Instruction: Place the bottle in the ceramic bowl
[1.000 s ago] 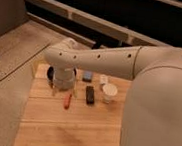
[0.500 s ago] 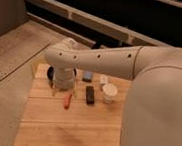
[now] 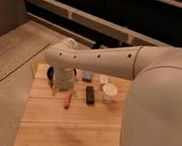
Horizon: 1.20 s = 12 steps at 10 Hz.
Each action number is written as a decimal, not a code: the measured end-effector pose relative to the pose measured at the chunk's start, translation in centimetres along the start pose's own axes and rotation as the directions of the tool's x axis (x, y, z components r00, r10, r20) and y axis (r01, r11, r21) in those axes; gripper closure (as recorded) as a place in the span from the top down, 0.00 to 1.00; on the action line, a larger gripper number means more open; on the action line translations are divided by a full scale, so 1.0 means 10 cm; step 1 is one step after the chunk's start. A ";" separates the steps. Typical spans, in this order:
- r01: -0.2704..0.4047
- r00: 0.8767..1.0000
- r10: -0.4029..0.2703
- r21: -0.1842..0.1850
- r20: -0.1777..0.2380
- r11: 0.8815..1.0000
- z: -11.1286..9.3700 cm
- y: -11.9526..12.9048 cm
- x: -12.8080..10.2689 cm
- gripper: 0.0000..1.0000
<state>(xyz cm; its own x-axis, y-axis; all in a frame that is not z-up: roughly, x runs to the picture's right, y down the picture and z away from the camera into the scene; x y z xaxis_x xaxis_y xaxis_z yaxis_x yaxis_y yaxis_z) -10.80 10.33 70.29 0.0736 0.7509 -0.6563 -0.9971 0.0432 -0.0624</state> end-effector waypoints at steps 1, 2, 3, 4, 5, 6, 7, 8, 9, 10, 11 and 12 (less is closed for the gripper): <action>0.000 1.000 0.000 0.000 0.000 1.000 0.00 0.00 0.00 0.65; 0.000 1.000 0.000 0.000 0.000 1.000 0.00 0.00 0.00 0.65; 0.000 1.000 0.000 0.000 0.000 1.000 0.00 0.00 0.00 0.65; 0.000 1.000 0.000 0.000 0.000 1.000 0.00 0.00 0.00 0.65; 0.000 1.000 0.000 0.000 0.000 1.000 0.00 0.00 0.00 0.65; 0.000 1.000 0.000 0.000 0.000 1.000 0.00 0.00 0.00 0.65; 0.000 1.000 0.000 0.000 0.000 1.000 0.00 0.00 0.00 0.65; 0.000 1.000 0.000 0.000 0.000 1.000 0.00 0.00 0.00 0.65; 0.000 1.000 0.000 0.000 0.000 1.000 0.00 0.00 0.00 0.65; -0.005 1.000 0.005 -0.003 0.002 1.000 -0.01 -0.01 -0.01 0.65; -0.010 1.000 0.010 -0.005 0.007 1.000 -0.03 -0.02 -0.05 0.65; -0.020 0.999 0.020 -0.001 0.037 1.000 -0.11 -0.14 -0.22 0.65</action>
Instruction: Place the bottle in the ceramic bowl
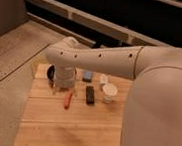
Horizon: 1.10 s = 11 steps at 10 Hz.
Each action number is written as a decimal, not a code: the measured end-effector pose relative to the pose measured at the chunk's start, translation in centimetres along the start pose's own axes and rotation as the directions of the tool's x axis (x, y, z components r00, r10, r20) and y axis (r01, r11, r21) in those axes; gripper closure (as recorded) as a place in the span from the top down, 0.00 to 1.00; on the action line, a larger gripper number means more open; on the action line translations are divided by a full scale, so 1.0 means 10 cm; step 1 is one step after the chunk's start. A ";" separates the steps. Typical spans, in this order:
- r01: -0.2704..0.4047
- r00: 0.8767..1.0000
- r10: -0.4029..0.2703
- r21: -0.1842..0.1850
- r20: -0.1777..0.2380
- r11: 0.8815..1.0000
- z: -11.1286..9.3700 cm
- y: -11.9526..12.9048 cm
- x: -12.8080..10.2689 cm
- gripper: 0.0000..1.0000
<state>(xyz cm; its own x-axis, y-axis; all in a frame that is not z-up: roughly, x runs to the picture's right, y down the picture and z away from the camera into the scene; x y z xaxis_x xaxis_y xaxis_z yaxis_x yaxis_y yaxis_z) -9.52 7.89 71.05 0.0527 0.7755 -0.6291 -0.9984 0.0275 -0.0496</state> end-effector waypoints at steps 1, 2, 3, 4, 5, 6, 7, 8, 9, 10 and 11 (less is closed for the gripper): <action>0.001 0.999 -0.001 0.000 0.040 1.000 -0.10 -0.13 -0.21 0.65; 0.021 0.995 -0.022 0.004 0.098 1.000 -0.24 -0.34 -0.53 0.65; 0.055 0.987 -0.056 0.013 0.147 0.998 -0.37 -0.52 -0.78 0.65; 0.082 0.980 -0.085 0.023 0.181 0.996 -0.45 -0.62 -0.95 0.65; 0.127 0.961 -0.133 0.040 0.244 0.991 -0.58 -0.78 -1.21 0.65; 0.144 0.946 -0.152 0.049 0.287 0.988 -0.67 -0.92 -1.36 0.65; 0.155 0.928 -0.160 0.041 0.336 0.987 -0.74 -1.06 -1.51 0.65; 0.165 0.910 -0.164 0.030 0.380 0.986 -0.81 -1.19 -1.63 0.65; 0.171 0.897 -0.164 0.018 0.410 0.985 -0.84 -1.29 -1.70 0.65; 0.167 0.889 -0.152 0.003 0.431 0.986 -0.85 -1.42 -1.76 0.65; 0.149 0.888 -0.127 -0.014 0.442 0.989 -0.84 -1.60 -1.80 0.65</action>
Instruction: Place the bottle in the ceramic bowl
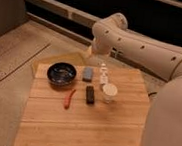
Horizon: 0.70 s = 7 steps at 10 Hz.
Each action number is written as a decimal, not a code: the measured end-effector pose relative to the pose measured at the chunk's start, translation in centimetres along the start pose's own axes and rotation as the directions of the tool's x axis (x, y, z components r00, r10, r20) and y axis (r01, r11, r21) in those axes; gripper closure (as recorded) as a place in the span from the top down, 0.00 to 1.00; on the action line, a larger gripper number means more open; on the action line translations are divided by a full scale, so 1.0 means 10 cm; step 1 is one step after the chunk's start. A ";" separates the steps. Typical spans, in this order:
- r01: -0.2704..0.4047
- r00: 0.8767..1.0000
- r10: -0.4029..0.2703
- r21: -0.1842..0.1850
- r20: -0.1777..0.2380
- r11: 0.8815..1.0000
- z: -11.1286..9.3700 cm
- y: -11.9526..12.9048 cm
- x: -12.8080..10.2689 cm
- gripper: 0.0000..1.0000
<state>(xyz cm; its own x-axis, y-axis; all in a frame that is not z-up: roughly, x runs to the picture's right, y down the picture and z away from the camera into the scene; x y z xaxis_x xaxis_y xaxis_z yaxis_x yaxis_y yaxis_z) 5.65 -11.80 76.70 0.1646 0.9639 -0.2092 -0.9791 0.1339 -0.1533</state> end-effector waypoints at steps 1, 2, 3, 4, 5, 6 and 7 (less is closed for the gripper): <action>-0.027 1.000 0.027 -0.004 0.007 1.000 0.01 -0.14 0.00 0.65; -0.060 0.998 0.060 -0.003 0.009 0.998 0.02 -0.32 0.02 0.65; -0.094 0.996 0.094 0.011 -0.001 0.995 0.06 -0.57 0.07 0.65; -0.116 0.993 0.117 0.025 -0.023 0.993 0.13 -0.73 0.13 0.65; -0.135 0.989 0.137 0.037 -0.056 0.990 0.24 -0.85 0.20 0.65; -0.148 0.985 0.151 0.040 -0.081 0.988 0.34 -0.90 0.24 0.65; -0.155 0.979 0.158 0.036 -0.132 0.987 0.60 -0.89 0.27 0.65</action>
<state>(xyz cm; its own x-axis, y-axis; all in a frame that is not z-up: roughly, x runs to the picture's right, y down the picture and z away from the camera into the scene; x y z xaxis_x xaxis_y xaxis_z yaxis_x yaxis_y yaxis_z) 14.12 -9.05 83.28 0.0219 0.9341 -0.3564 -0.9964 -0.0086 -0.0838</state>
